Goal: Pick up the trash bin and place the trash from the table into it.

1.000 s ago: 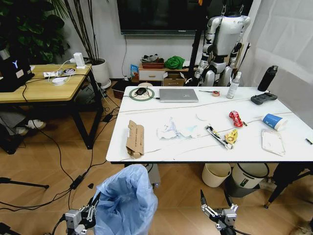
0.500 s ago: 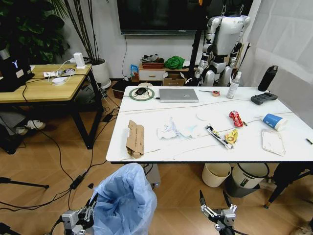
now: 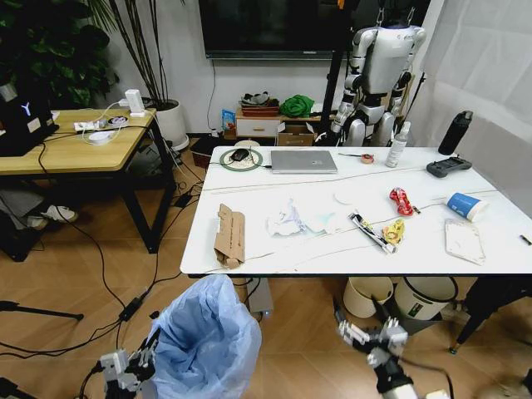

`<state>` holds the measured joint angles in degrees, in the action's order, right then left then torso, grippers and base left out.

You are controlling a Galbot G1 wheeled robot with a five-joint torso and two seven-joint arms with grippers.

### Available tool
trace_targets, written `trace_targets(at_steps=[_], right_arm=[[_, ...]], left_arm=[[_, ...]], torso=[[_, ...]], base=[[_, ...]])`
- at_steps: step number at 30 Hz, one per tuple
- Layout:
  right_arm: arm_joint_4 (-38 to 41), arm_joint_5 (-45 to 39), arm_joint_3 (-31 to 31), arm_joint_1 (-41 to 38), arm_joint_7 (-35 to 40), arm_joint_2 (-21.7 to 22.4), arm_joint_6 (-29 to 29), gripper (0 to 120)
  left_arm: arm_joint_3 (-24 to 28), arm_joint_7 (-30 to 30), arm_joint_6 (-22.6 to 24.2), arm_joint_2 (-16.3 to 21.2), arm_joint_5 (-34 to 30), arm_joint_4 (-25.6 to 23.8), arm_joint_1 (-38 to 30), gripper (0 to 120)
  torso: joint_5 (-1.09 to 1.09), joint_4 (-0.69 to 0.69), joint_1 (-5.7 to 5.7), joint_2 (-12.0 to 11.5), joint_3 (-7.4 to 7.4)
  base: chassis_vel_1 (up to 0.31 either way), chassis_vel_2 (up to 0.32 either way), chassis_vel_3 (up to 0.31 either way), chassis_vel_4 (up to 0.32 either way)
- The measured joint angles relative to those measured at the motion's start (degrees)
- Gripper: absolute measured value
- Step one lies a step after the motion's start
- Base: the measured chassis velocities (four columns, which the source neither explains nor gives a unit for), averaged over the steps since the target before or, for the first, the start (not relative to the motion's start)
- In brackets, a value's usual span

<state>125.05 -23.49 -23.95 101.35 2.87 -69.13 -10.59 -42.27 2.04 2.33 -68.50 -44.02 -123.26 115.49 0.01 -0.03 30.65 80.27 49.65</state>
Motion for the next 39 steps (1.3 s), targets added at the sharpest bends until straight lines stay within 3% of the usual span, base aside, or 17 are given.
trace_targets(at_steps=[3,4,7,10,16,21,32,35,39], right_arm=[[2.2,-3.3,5.4,-8.5,8.4,6.5,10.9,100],[2.2,-3.3,5.4,-8.5,8.4,6.5,10.9,100],[1.0,-6.4,10.4,-19.2,13.2,7.8,18.9,100],[-1.5,-8.7,13.8,-26.1,15.0,6.6,21.8,100],[-10.3,-13.9,21.3,-43.7,18.8,-1.9,28.0,100],[-16.1,-14.1,26.6,-49.0,20.1,-6.1,29.8,100],[-20.7,-12.6,36.9,-53.8,24.6,-9.2,33.8,100],[-24.2,-9.4,42.4,-55.7,26.0,-11.0,34.5,100],[-29.3,-6.1,44.8,-57.3,26.2,-14.0,34.9,100]], left_arm=[[-1.7,0.0,0.4,-0.7,-0.1,-0.8,1.3,0],[-1.7,0.0,0.4,-0.7,-0.1,-0.8,1.3,0],[-3.1,0.0,0.6,-1.6,-0.3,-0.5,2.1,0],[-3.6,-0.1,1.2,-2.3,-0.4,-0.3,2.8,0],[-5.3,-0.8,2.2,-4.5,-0.3,-0.1,2.9,0],[-5.6,-1.0,2.5,-5.5,0.5,-0.5,2.7,0],[-5.5,-1.5,3.4,-5.3,1.0,-0.6,1.9,0],[-5.8,-1.8,3.9,-4.8,1.0,-0.8,1.4,0],[-5.9,-1.8,4.0,-4.7,0.9,-1.3,1.4,0]], torso=[[0.0,0.05,-0.01,0.0,0.0],[0.0,0.05,-0.01,0.0,0.0],[-0.01,0.05,-0.01,0.0,-0.01],[0.0,0.04,0.0,0.0,0.0],[-0.03,0.05,0.0,0.0,-0.01],[-0.02,0.04,-0.01,0.0,-0.02],[-0.02,0.03,-0.02,0.0,-0.02],[-0.02,0.03,-0.02,0.0,-0.03],[-0.01,0.04,-0.02,0.0,-0.03]], base=[[0.0,0.0,0.0,0.0],[0.0,0.0,0.0,0.0],[0.0,0.0,0.0,0.0],[0.0,0.0,0.0,0.0],[0.0,0.0,0.0,0.0],[0.0,0.0,0.0,0.0],[0.0,0.0,0.0,0.0],[0.0,0.0,0.0,0.0],[0.0,0.0,0.0,0.0]])
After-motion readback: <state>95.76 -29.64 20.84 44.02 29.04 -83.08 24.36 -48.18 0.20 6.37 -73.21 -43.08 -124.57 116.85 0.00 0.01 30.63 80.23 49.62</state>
